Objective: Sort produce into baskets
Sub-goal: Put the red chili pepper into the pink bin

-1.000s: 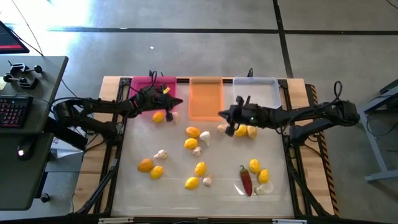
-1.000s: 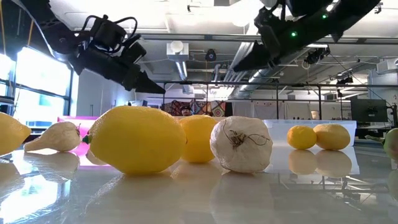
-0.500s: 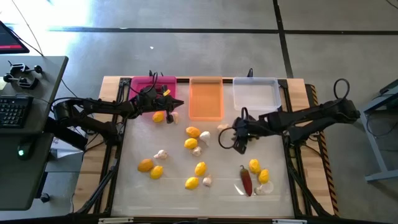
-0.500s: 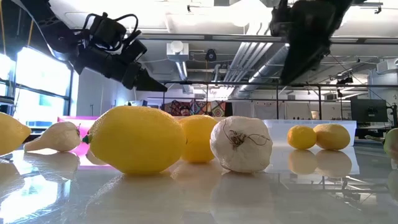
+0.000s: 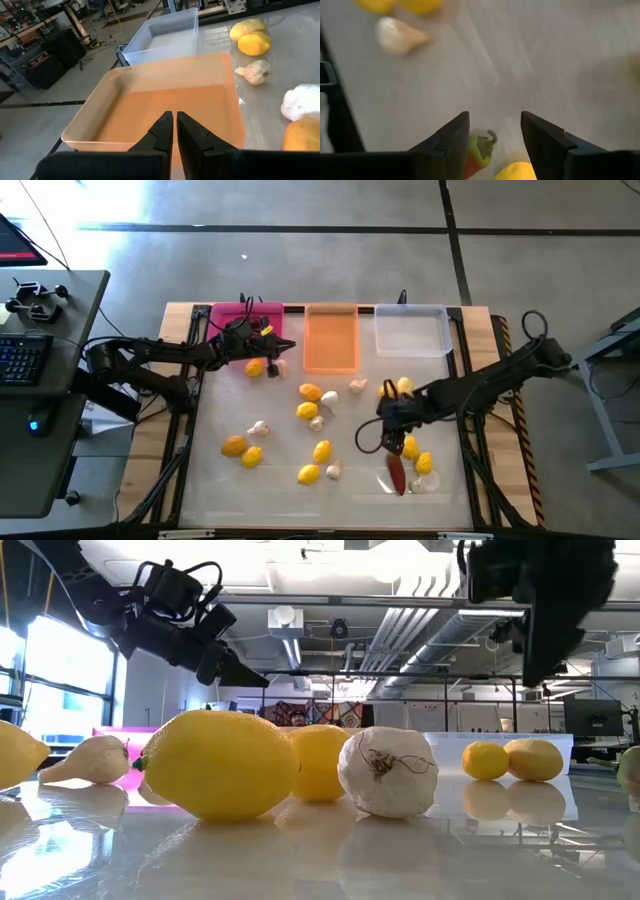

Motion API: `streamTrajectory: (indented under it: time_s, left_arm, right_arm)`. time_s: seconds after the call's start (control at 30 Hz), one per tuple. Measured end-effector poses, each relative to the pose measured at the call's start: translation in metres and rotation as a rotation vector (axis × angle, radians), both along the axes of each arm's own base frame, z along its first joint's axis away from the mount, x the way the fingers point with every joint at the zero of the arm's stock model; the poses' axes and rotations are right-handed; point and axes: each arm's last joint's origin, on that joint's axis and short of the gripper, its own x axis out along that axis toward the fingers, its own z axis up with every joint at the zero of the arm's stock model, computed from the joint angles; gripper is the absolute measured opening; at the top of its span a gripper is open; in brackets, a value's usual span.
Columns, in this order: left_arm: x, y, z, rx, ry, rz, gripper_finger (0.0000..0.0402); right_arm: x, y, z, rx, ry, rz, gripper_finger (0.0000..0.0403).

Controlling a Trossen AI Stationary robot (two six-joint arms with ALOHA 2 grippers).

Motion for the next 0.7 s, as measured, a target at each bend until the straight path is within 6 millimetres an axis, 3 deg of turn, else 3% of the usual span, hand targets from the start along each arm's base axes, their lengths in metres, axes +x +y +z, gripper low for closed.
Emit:
streamTrajectory:
  time_s: [0.27,0.7]
  left_arm:
    - [0.000,0.000,0.001,0.002,-0.006,0.000,0.0011]
    - [0.000,0.000,0.001,-0.006,-0.009,0.003,0.0011]
  right_arm:
    - [0.011,0.008,-0.033,0.092,0.189,0.020,0.0167]
    - [0.021,0.006,-0.054,0.112,0.257,0.080,0.0167]
